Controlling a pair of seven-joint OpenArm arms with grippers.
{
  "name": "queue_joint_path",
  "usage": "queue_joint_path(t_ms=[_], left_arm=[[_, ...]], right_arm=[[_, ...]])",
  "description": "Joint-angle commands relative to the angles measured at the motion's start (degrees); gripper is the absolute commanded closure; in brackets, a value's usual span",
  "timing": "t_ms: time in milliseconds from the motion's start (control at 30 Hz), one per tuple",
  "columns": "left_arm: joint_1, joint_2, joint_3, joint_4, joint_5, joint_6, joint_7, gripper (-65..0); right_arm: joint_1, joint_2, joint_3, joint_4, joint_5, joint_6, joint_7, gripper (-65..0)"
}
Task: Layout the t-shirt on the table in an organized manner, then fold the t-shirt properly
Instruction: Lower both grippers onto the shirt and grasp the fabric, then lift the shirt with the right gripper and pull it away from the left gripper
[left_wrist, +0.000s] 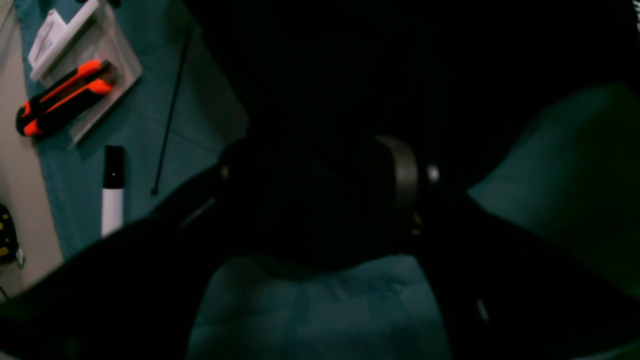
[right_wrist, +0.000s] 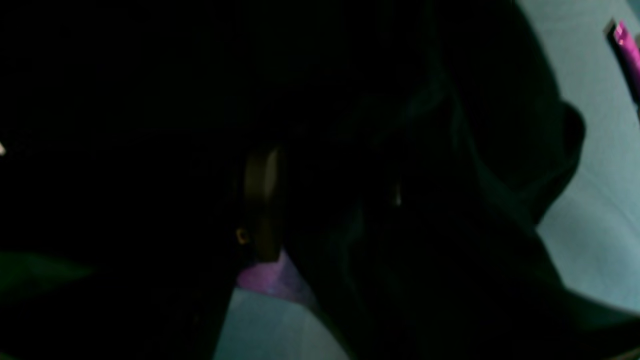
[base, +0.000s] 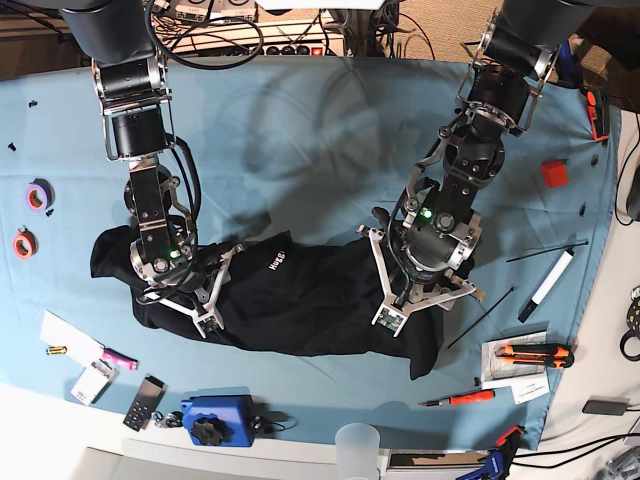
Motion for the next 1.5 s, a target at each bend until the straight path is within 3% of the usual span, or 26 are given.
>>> queue_joint_path(t_ms=[0, 67, 133, 167, 333, 500, 633, 767, 967, 1033, 1233, 1467], left_arm=[[-1.22, 0.17, -0.22, 0.94, 0.39, 0.24, -1.03, -34.8], [-1.22, 0.17, -0.22, 0.94, 0.42, 0.24, -1.05, -34.8], [-1.22, 0.17, -0.22, 0.94, 0.42, 0.22, -1.03, -34.8], [-1.22, 0.17, -0.22, 0.94, 0.42, 0.24, -1.03, -34.8], [-1.22, 0.17, -0.22, 0.94, 0.42, 0.24, -1.03, -34.8], [-1.22, 0.17, -0.22, 0.94, 0.42, 0.24, -1.03, -34.8], [-1.14, 0.17, -0.22, 0.94, 0.42, 0.22, -1.05, -34.8], [-1.09, 0.17, -0.22, 0.94, 0.42, 0.2, -1.14, -34.8], [-1.09, 0.15, -0.22, 0.9, 0.42, -0.35, -6.1, -34.8], [-1.11, 0.15, -0.22, 0.55, 0.42, -3.52, -9.27, -34.7], [-1.11, 0.17, -0.17, -3.48, -2.03, -9.07, -16.63, -34.7], [-1.44, 0.17, -0.17, -4.55, -1.97, -9.09, -17.18, -34.7]], right_arm=[[1.75, 0.35, 0.44, 0.76, -1.22, -0.57, 0.83, -24.7], [1.77, 0.35, 0.44, 0.76, -3.26, -1.73, 0.81, -17.7], [1.77, 0.35, 0.44, 0.76, -4.96, -3.96, 0.31, -3.6], [1.77, 0.37, 0.44, 0.76, -6.01, -4.46, 0.15, 0.0], [1.75, 0.37, 0.44, 1.73, -8.66, -4.48, -0.39, 0.0], [1.73, 0.79, 0.46, 10.8, -8.59, -5.11, -4.33, 0.0], [1.73, 1.66, 0.48, 19.71, -8.41, -6.23, -9.35, 0.0], [1.11, 3.8, 0.48, 26.86, -5.9, -6.43, -17.77, 0.0], [-8.79, 7.74, 3.1, 37.9, -4.66, -6.36, -19.3, 0.0], [-13.66, 7.82, 6.03, 40.79, -3.5, -6.19, -19.32, 0.0], [-27.63, 7.82, 18.56, 49.16, 5.86, -2.16, -19.23, 0.0], [-40.19, 7.8, 33.14, 51.36, 20.9, 7.98, -19.8, 0.0]])
